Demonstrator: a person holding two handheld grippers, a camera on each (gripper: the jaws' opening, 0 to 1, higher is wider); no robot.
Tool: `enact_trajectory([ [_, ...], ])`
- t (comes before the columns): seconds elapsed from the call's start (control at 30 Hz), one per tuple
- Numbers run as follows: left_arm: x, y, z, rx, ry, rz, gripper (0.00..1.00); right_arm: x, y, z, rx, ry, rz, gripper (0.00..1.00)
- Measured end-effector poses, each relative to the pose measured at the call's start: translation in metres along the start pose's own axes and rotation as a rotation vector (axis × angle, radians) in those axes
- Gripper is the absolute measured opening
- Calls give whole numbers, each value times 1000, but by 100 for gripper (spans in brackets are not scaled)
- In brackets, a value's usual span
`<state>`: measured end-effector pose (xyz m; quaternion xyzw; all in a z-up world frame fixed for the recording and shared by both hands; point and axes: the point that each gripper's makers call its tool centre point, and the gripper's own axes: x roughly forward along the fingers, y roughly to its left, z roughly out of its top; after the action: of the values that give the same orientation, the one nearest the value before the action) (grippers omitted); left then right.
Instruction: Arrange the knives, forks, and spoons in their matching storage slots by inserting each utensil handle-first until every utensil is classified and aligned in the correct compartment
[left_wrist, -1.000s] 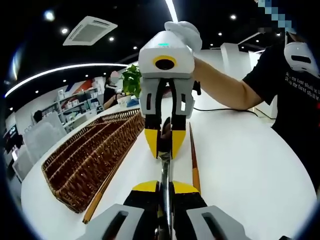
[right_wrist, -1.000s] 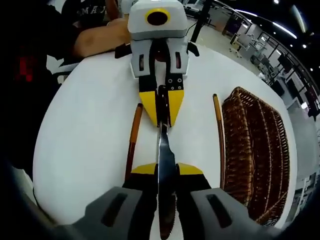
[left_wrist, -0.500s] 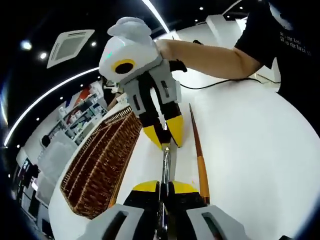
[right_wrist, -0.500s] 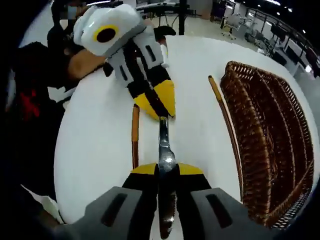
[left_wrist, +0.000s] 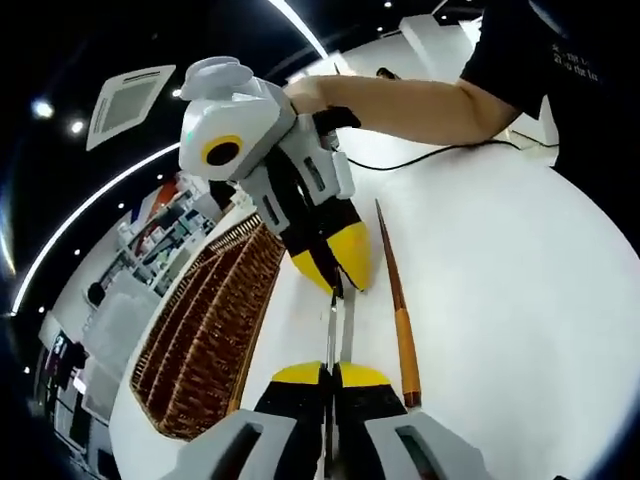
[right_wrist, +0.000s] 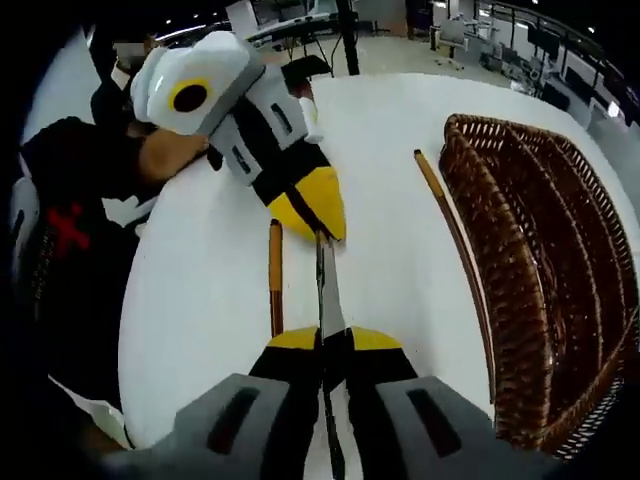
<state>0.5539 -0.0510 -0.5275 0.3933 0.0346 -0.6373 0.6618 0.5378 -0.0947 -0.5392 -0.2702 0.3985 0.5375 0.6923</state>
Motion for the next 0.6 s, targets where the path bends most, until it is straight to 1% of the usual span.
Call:
enact_trajectory([
  [0.07,-2,2,-1,-30,-7,-7,1,-2,-3,4,-82,-20,-40,6],
  [0.1,-3,3,-1,-34,-17,-4,1,-2,-3,5,-95,-23,-46,6],
  [0.13,-3,3,-1,-37,-19,-4,1,-4,-7,6,-87,-22,-51,6],
  [0.17,-4,3,0,-51,-30,-6,1,-5,-8,8,-96,-16,-62,5],
  [0.23,-3,3,0,-52,-29,2,1,-6,-9,9,-134,-7,-90,3],
  [0.3,0,6,1,-38,-36,24,3,-7,-10,7,-155,14,-112,0],
  [0.33,1,8,1,-29,-37,38,4,-7,-9,6,-160,14,-109,0],
  [0.37,4,8,1,-41,-34,42,4,-8,-10,5,-149,18,-115,0],
  [0.4,4,9,1,-74,-35,40,5,-8,-10,4,-166,23,-122,0],
  [0.5,4,9,0,-82,-41,38,5,-9,-10,6,-178,20,-129,0],
  [0.53,5,9,-1,-81,-37,40,5,-10,-11,8,-202,15,-141,0],
  [0.6,6,9,-12,-45,13,43,5,-12,-10,13,-228,5,-153,0],
])
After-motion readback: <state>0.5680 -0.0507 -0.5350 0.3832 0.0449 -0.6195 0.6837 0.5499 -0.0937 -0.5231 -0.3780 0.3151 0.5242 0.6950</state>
